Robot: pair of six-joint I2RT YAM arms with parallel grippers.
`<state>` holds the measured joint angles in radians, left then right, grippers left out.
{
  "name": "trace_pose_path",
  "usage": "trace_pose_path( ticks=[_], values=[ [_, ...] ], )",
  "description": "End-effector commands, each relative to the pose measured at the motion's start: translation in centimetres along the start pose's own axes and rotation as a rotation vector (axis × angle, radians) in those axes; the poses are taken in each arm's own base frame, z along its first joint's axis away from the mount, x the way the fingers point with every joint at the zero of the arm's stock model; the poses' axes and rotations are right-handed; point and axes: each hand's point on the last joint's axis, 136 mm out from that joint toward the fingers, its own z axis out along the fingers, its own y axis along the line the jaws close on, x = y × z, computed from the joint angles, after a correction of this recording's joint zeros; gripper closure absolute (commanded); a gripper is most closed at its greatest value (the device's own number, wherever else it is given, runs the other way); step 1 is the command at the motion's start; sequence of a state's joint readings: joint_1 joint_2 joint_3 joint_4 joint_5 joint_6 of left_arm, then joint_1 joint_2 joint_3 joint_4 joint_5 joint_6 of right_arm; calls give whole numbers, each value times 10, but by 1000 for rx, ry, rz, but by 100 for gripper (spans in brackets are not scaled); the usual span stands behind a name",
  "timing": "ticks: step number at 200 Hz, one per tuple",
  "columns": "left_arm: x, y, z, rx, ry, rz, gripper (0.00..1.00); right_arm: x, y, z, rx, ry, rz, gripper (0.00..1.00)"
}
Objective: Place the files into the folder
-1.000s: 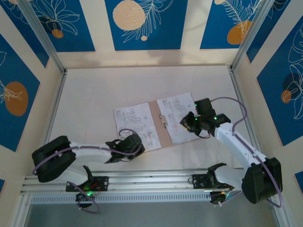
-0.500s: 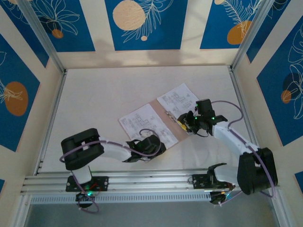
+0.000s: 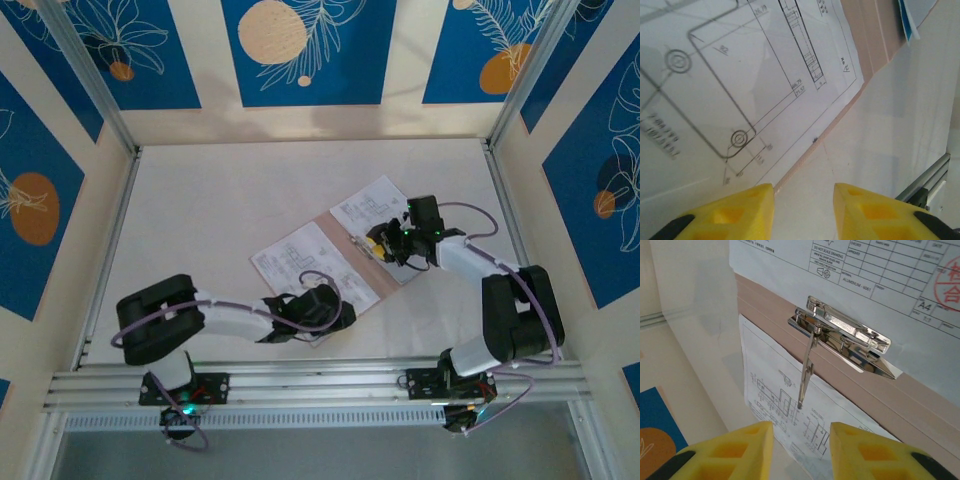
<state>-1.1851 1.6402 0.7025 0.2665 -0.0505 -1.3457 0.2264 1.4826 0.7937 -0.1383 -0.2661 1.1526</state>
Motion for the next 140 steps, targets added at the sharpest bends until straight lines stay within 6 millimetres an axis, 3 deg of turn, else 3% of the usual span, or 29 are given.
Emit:
trace_pose_path(
  ticks=[1,35,140],
  values=[
    [-6,40,-15,-146,7,35,70,-1,13,5,-45,37,11,66],
    [-17,59,-21,-179,4,36,77,-3,11,14,-33,53,26,72],
    [-10,86,-16,-236,11,-12,83,-2,9,21,-18,65,39,77]
  ],
)
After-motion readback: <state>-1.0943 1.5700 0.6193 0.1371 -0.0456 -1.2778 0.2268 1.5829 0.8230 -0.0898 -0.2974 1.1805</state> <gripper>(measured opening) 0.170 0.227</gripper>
